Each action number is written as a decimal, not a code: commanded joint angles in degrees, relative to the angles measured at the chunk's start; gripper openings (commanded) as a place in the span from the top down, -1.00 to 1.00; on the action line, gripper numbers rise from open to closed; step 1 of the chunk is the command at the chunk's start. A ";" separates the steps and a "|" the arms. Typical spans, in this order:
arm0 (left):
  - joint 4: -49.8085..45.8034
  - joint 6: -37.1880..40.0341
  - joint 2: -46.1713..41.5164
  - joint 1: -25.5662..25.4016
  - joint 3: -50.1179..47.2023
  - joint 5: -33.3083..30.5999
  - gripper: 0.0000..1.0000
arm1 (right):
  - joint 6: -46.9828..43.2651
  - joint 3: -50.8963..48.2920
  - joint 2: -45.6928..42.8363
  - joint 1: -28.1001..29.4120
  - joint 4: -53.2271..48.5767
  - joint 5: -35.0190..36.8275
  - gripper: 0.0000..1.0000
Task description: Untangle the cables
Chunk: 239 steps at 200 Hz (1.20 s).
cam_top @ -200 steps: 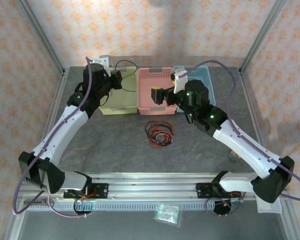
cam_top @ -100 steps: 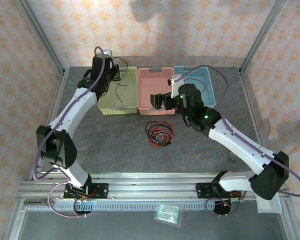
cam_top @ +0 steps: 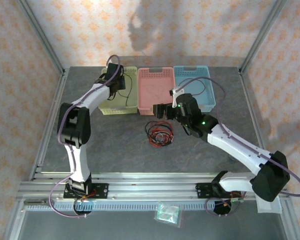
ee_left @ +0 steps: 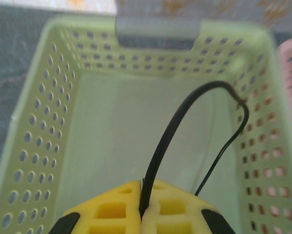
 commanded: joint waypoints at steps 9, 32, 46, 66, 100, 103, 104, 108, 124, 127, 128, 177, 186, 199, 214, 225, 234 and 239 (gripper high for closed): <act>-6.52 -3.40 4.83 1.92 6.26 1.50 1.00 | 4.37 -0.66 -2.85 -0.26 0.18 3.35 -1.00; -5.97 -4.10 4.62 1.97 5.96 0.94 0.63 | 4.73 -0.01 -1.97 -0.26 -0.79 4.11 -1.00; -5.34 -4.39 3.51 1.94 5.04 -0.19 0.34 | 5.76 1.18 -0.65 -0.26 -2.69 6.69 -1.00; -5.49 -4.39 2.68 1.91 4.39 -1.18 0.01 | 5.45 2.47 1.11 -0.26 -5.55 7.31 -1.00; -5.85 -4.29 -0.83 1.79 2.51 0.53 -0.31 | 8.12 3.79 2.82 -0.26 -9.30 7.20 -1.00; -5.63 -4.30 -1.43 1.68 2.09 0.80 -0.33 | 8.13 3.63 2.76 -0.26 -9.32 6.92 -1.00; -5.59 -4.30 -1.65 1.66 1.89 0.89 -0.34 | 8.19 3.60 2.68 -0.26 -9.27 6.85 -0.99; -5.20 -4.30 -2.61 1.51 1.25 1.36 -0.38 | 8.36 3.21 2.49 -0.26 -9.22 6.83 -1.00; -3.79 -4.21 -6.30 0.47 -1.82 3.49 -0.48 | 8.72 1.75 2.14 -0.26 -9.68 8.47 -0.99; -3.65 -4.21 -7.80 0.15 -2.36 3.82 -0.49 | 8.74 1.80 2.23 -0.26 -10.17 9.02 -0.99; -3.63 -4.21 -8.23 0.02 -2.53 3.89 -0.49 | 8.81 1.80 2.24 -0.26 -10.44 9.22 -1.00; -0.53 -4.52 -22.96 -9.51 -17.19 3.22 -0.50 | 13.75 1.85 5.23 -0.34 -18.45 11.44 -0.49; 0.00 -5.51 -25.35 -11.13 -20.08 3.47 -0.50 | 14.32 1.33 5.69 -0.46 -19.30 9.73 -0.48; 1.48 -7.24 -28.99 -13.61 -24.21 3.61 -0.50 | 15.96 0.62 6.20 -0.60 -21.06 7.79 -0.44; 2.82 -9.18 -33.33 -17.13 -28.31 2.07 -0.49 | 18.37 -0.87 6.50 -0.70 -22.00 5.16 -0.37; 3.58 -11.13 -36.03 -19.64 -30.76 0.97 -0.50 | 20.04 -2.37 6.63 -0.79 -21.84 3.02 -0.32; 4.90 -12.99 -38.02 -21.58 -32.94 0.63 -0.50 | 21.39 -3.82 6.65 -0.79 -21.11 1.38 -0.28; 5.83 -14.04 -39.19 -22.59 -34.30 0.67 -0.50 | 22.09 -4.76 6.58 -0.86 -20.38 0.66 -0.25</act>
